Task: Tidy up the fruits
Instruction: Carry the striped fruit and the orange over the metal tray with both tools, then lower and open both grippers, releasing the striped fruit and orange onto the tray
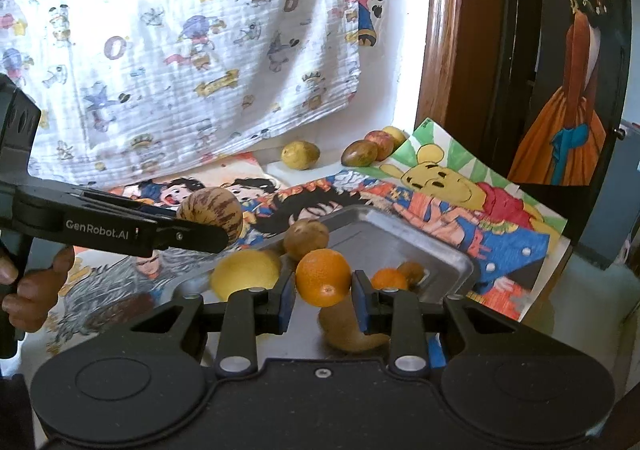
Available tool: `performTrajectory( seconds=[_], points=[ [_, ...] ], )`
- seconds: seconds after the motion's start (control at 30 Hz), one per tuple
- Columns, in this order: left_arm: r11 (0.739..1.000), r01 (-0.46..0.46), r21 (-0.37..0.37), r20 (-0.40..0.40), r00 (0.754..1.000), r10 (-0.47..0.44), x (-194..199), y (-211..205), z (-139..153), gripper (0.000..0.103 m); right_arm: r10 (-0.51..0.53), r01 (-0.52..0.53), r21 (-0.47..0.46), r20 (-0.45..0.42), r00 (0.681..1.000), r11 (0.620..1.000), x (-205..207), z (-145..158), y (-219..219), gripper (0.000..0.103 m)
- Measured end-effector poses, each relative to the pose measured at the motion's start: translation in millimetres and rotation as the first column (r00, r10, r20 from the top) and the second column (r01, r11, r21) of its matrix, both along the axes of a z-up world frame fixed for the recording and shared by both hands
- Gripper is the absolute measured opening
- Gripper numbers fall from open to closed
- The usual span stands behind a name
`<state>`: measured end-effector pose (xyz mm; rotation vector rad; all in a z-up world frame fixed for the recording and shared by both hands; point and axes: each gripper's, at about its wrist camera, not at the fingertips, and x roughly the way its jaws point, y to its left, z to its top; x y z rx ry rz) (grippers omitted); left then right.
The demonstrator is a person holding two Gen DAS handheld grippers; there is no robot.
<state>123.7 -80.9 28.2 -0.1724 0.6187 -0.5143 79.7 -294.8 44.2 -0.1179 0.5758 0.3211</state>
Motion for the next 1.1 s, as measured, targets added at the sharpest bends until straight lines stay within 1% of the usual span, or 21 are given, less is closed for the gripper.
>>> performTrajectory(
  seconds=[0.2, 0.37, 0.77, 0.93, 1.1],
  points=[
    [1.0, -0.002, 0.01, -0.014, 1.0, 0.002, -19.8, 5.8, -7.1, 0.053, -0.006, 0.006, 0.035, -0.018, 1.0, 0.999, -16.6, -7.1, 5.9, 0.032],
    [0.999, -0.001, 0.032, -0.049, 0.999, 0.003, -28.5, 4.3, -16.1, 0.053, -0.016, 0.018, 0.052, -0.047, 0.999, 0.998, -21.6, -17.6, 8.4, 0.032],
    [0.996, 0.008, 0.084, -0.125, 0.992, 0.003, -20.4, -6.4, -30.1, 0.053, -0.057, 0.064, 0.061, -0.113, 0.992, 0.996, -18.7, -42.1, 3.5, 0.032],
    [0.996, 0.014, 0.091, -0.125, 0.992, -0.002, -14.9, -11.0, -29.8, 0.053, -0.062, 0.071, 0.067, -0.13, 0.99, 0.995, -15.1, -48.4, 2.7, 0.032],
    [0.993, 0.011, 0.118, -0.149, 0.989, 0.006, -6.1, -15.8, -34.4, 0.053, -0.064, 0.074, 0.07, -0.139, 0.988, 0.995, -12.1, -51.8, 2.6, 0.032]
  ],
)
